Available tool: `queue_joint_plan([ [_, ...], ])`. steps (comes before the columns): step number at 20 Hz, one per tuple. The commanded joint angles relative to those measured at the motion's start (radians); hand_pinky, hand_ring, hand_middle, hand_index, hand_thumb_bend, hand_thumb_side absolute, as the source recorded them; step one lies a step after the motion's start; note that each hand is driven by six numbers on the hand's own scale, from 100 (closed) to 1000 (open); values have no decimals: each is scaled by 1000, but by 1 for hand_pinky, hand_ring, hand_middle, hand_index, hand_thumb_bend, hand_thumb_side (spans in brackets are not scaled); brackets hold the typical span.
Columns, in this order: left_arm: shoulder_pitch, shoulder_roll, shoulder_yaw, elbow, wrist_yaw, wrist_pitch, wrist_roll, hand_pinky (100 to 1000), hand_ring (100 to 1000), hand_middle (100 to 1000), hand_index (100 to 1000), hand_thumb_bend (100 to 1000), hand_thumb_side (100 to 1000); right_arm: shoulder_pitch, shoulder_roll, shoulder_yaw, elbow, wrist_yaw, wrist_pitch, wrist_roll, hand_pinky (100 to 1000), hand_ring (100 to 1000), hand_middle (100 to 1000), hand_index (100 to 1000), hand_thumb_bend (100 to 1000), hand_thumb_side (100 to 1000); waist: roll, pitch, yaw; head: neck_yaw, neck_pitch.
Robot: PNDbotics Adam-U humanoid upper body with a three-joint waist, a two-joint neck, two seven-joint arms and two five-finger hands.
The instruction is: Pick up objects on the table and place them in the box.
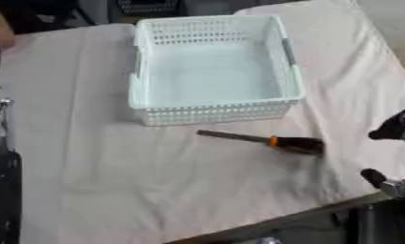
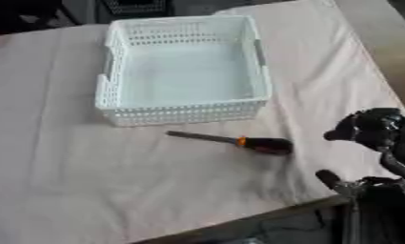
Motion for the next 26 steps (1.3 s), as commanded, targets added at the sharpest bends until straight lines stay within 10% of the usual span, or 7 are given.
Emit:
queue_joint_plan([
  [1, -15, 5, 0, -17, 0, -2, -4, 678, 780, 819, 850, 176, 846, -12, -41, 1, -20, -2, -4, -4, 372, 504, 531, 676, 403, 515, -6, -13, 1, 1, 0],
  [26, -12, -2, -16, -17, 7, 5, -27, 678, 779, 819, 849, 172, 850, -262, -84, 81, 176, -109, -76, 84, 369, 500, 529, 684, 392, 533, -4, -14, 13, -14, 0],
])
